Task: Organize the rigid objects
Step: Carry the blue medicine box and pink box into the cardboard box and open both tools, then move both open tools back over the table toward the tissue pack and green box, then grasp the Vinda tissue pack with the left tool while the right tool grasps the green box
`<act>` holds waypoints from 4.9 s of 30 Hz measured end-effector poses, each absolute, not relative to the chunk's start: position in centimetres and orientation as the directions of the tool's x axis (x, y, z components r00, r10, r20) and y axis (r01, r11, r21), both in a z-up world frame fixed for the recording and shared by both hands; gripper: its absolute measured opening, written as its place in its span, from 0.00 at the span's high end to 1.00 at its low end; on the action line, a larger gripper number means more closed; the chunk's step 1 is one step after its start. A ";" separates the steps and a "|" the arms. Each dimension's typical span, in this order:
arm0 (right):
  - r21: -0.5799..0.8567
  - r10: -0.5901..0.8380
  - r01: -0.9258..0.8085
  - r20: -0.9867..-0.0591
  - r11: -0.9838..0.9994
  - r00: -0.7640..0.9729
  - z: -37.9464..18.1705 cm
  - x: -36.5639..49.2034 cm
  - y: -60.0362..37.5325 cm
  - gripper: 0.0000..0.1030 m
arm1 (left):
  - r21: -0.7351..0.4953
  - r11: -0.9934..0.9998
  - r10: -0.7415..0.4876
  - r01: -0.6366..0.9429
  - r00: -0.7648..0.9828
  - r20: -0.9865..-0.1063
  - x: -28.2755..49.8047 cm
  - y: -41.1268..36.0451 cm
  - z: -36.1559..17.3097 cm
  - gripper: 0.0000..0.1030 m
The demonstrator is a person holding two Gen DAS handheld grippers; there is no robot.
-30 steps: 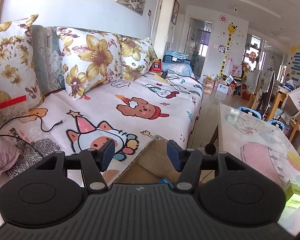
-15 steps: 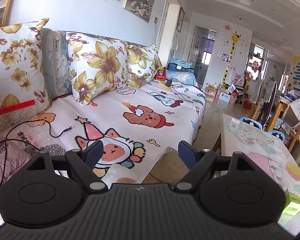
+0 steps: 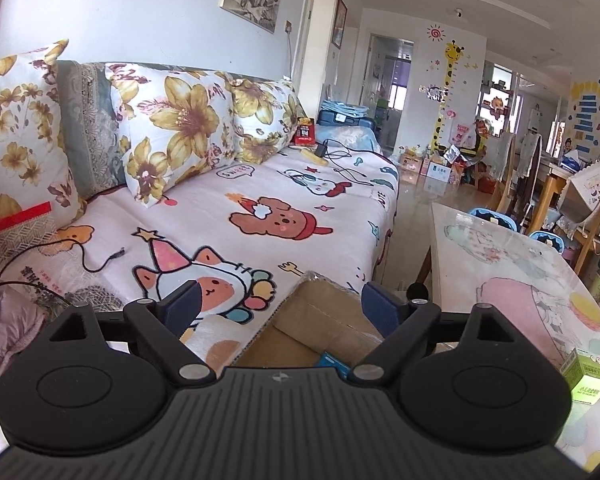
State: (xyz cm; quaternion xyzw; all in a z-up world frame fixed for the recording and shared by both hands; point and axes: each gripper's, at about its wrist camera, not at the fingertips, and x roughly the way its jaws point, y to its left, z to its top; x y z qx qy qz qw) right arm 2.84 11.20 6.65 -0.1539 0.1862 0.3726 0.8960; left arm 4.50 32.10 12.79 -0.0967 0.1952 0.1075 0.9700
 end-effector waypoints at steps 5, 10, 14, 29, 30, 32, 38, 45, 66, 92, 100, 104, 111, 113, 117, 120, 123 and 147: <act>-0.117 0.566 -0.672 -0.445 0.732 0.694 6.7 2.5 8.8 0.12 | -0.150 0.963 0.144 -0.226 0.895 -0.422 4.9 31.5 12.3 0.00; -0.076 0.550 -0.642 -0.445 0.763 0.706 6.4 2.8 7.6 0.11 | -0.130 0.970 0.138 -0.206 0.903 -0.407 5.1 30.9 12.2 0.00; -0.091 0.548 -0.646 -0.450 0.758 0.706 6.2 2.4 7.3 0.11 | -0.117 0.973 0.137 -0.200 0.903 -0.406 5.2 31.1 12.1 0.00; -0.176 0.459 -0.601 -0.492 0.779 0.739 5.1 3.6 7.3 0.11 | -0.161 0.948 0.194 -0.274 0.901 -0.389 4.9 31.9 12.4 0.00; -0.189 0.458 -0.604 -0.491 0.774 0.741 4.9 3.6 7.8 0.11 | -0.163 0.947 0.196 -0.276 0.901 -0.386 4.8 32.0 12.5 0.00; -0.189 0.474 -0.616 -0.481 0.765 0.737 4.9 3.6 8.8 0.11 | -0.175 0.942 0.203 -0.285 0.904 -0.377 4.6 32.2 12.6 0.00; -0.206 0.500 -0.625 -0.439 0.753 0.746 5.1 4.3 11.5 0.11 | -0.216 0.925 0.225 -0.313 0.908 -0.353 3.8 32.4 12.8 0.00; -0.191 0.479 -0.591 -0.420 0.784 0.771 5.6 4.6 10.8 0.11 | -0.209 0.928 0.219 -0.307 0.907 -0.360 4.0 31.5 12.6 0.00; -0.106 0.247 -0.315 -0.414 0.943 0.876 5.1 5.8 -0.3 0.11 | -0.073 0.985 0.115 -0.155 0.916 -0.385 5.8 26.5 11.2 0.00; -0.054 0.016 -0.048 -0.470 0.997 0.883 2.6 8.1 -12.0 0.06 | 0.109 0.993 0.084 -0.040 0.895 -0.438 7.6 22.7 9.1 0.00; -0.052 -0.049 0.027 -0.489 0.998 0.871 2.1 9.0 -15.1 0.04 | 0.140 0.990 0.065 -0.001 0.890 -0.452 8.7 21.1 8.2 0.00; -0.020 -0.051 0.047 -0.503 0.999 0.863 1.8 9.6 -16.3 0.04 | 0.157 0.987 0.057 0.017 0.888 -0.455 9.1 20.3 7.7 0.00; 0.063 -0.005 0.042 -0.494 0.997 0.869 1.4 10.9 -17.4 0.02 | 0.172 0.984 0.045 0.039 0.886 -0.462 9.8 19.6 7.1 0.00; 0.102 0.015 0.039 -0.485 0.994 0.874 1.5 11.3 -17.8 0.01 | 0.175 0.983 0.034 0.054 0.887 -0.461 10.0 19.4 6.8 0.00; 0.153 0.048 0.028 -0.471 0.988 0.881 1.6 12.1 -18.2 0.01 | 0.190 0.976 -0.004 0.105 0.884 -0.467 10.2 18.9 6.3 0.00; 0.161 0.049 0.029 -0.459 0.987 0.887 1.8 12.9 -18.1 0.01 | 0.193 0.974 -0.013 0.119 0.880 -0.475 10.4 18.4 5.7 0.00; 0.178 0.060 0.024 -0.448 0.984 0.892 1.8 13.8 -18.3 0.01 | 0.217 0.969 -0.005 0.120 0.884 -0.467 10.8 17.6 5.0 0.00; 0.186 0.104 -0.011 -0.497 0.983 0.862 1.3 18.7 -18.6 0.01 | 0.190 0.967 -0.045 0.170 0.846 -0.532 14.4 15.6 2.9 0.00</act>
